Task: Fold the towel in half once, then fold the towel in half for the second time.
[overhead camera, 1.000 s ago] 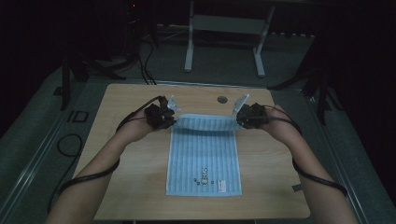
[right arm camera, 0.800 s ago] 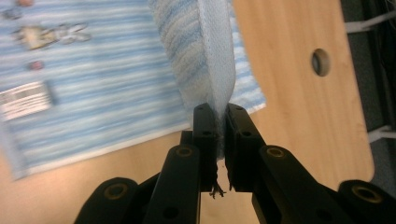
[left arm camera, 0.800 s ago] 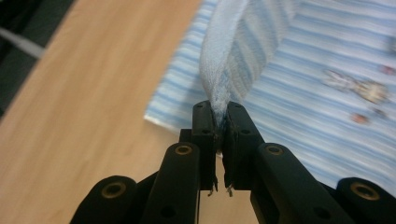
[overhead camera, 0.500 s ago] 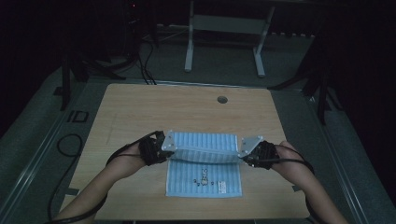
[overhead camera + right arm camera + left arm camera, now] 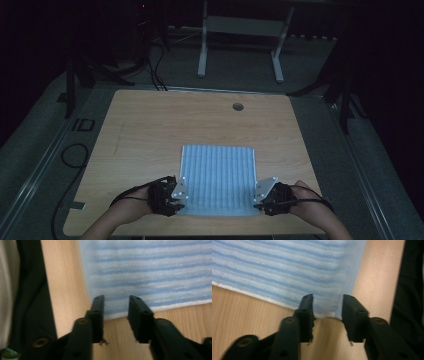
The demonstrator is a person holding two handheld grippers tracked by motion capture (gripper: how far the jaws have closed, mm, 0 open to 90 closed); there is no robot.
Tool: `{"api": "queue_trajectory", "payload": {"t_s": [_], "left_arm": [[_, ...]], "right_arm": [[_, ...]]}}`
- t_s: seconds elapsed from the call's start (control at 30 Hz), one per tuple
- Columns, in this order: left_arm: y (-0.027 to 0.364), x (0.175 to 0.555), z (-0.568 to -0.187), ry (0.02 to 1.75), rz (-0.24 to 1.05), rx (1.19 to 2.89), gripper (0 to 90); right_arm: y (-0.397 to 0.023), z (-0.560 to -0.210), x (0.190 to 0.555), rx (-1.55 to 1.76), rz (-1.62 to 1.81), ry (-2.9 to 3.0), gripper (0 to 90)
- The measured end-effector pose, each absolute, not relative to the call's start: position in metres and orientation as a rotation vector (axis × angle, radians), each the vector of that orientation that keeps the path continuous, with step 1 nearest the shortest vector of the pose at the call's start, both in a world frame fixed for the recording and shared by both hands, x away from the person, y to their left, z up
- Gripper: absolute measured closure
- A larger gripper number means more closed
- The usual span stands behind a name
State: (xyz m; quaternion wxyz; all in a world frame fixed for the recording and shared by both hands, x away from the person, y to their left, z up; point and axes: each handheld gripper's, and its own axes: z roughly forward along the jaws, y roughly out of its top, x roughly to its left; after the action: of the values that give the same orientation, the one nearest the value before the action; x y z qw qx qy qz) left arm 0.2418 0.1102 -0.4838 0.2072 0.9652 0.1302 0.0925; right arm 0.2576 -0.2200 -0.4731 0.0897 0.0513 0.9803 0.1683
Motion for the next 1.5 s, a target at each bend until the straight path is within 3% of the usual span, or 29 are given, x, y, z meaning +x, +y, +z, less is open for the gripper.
{"api": "queue_trajectory", "payload": {"t_s": [0.07, 0.23, 0.4, 0.9, 1.1, 1.17, 1.5], "left_arm": [[0.113, 0.246, -0.479, 0.392, 0.250, 2.694, 52.4], [0.117, 0.264, -0.476, 0.448, 0.296, 2.686, 51.1], [0.114, 0.289, -0.483, 0.498, 0.299, 2.708, 47.1], [0.126, 0.341, -0.487, 0.585, 0.184, 2.735, 42.0], [0.125, 0.380, -0.485, 0.655, 0.155, 2.769, 34.4], [0.123, 0.386, -0.485, 0.691, 0.167, 2.785, 28.1], [0.102, 0.431, -0.487, 0.682, 0.220, 2.823, 30.0]], "right_arm": [[-0.222, -0.467, 0.258, 0.174, 0.521, 2.911, 58.0], [-0.224, -0.459, 0.264, 0.200, 0.539, 2.865, 55.2], [-0.224, -0.461, 0.301, 0.237, 0.547, 2.874, 58.0], [-0.229, -0.477, 0.381, 0.219, 0.377, 2.985, 54.0], [-0.230, -0.477, 0.415, 0.229, 0.309, 3.043, 51.5], [-0.230, -0.477, 0.421, 0.230, 0.296, 3.051, 51.3], [-0.217, -0.472, 0.464, 0.260, 0.252, 3.025, 52.4]]}}
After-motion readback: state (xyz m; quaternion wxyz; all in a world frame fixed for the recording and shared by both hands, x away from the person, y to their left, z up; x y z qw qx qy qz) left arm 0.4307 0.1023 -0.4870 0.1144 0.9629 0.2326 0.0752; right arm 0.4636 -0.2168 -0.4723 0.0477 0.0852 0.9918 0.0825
